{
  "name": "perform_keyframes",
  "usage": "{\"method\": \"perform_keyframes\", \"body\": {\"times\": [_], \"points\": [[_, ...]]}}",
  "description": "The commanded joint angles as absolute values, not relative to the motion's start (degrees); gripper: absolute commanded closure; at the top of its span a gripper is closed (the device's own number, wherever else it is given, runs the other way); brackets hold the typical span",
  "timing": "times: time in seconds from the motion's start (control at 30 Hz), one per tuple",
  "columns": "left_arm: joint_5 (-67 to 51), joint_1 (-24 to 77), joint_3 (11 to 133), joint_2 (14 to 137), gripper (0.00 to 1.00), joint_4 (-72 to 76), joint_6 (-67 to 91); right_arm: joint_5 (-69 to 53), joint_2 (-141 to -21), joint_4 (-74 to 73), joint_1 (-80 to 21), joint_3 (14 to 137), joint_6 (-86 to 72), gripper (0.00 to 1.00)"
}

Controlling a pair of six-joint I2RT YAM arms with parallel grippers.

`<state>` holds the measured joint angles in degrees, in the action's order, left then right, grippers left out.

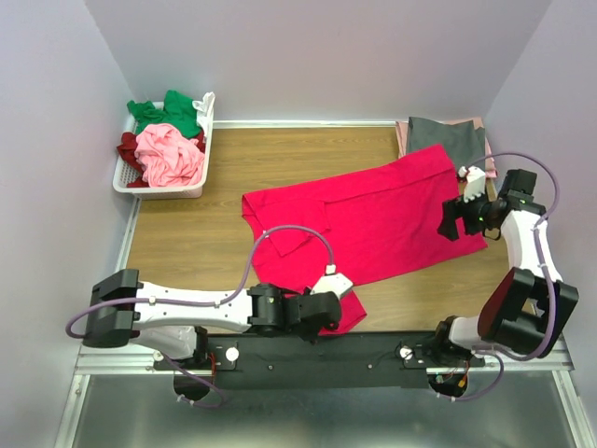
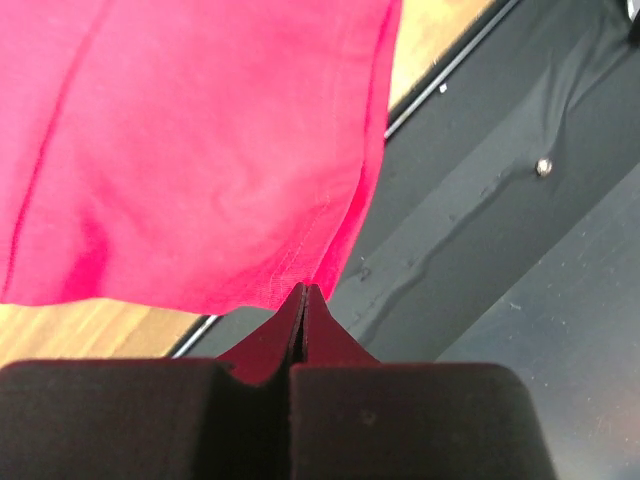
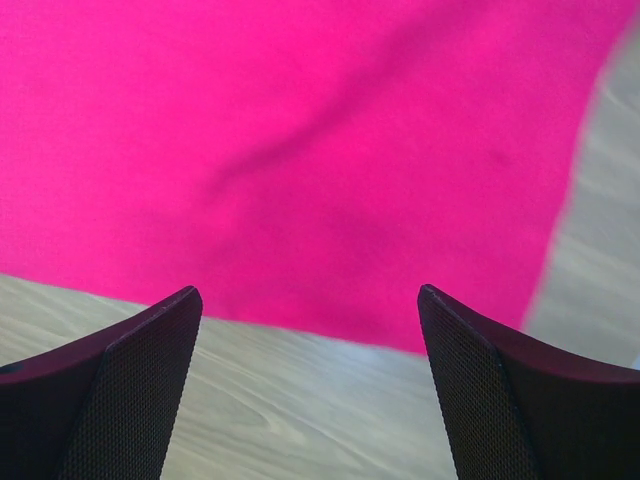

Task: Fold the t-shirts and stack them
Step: Fold the tshirt

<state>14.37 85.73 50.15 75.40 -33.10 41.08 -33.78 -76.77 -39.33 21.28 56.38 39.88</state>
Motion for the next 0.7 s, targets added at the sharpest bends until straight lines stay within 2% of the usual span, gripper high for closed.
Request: {"method": "perform_keyframes", "body": {"times": [0.0,0.07,0.2,0.4,0.67], "points": [[15.2,83.8,47.8,72.3,1.00,-29.4,39.6,-25.1,-80.8,-44.2,26.9,60.2,43.0,0.08],[14.6,83.0,47.3,71.0,1.00,-28.4,38.8,-23.3,-82.9,-44.0,28.9,62.2,42.5,0.11],[12.9,81.0,46.4,69.3,1.00,-25.8,37.4,-20.0,-90.4,-43.9,32.8,65.2,40.8,0.22],[11.7,80.3,46.6,69.1,1.00,-25.6,36.6,-17.1,-94.9,-40.2,34.4,65.0,37.8,0.32],[11.9,80.0,46.7,69.3,1.00,-25.8,37.4,-12.7,-97.9,-36.3,35.6,65.1,37.6,0.37]]}}
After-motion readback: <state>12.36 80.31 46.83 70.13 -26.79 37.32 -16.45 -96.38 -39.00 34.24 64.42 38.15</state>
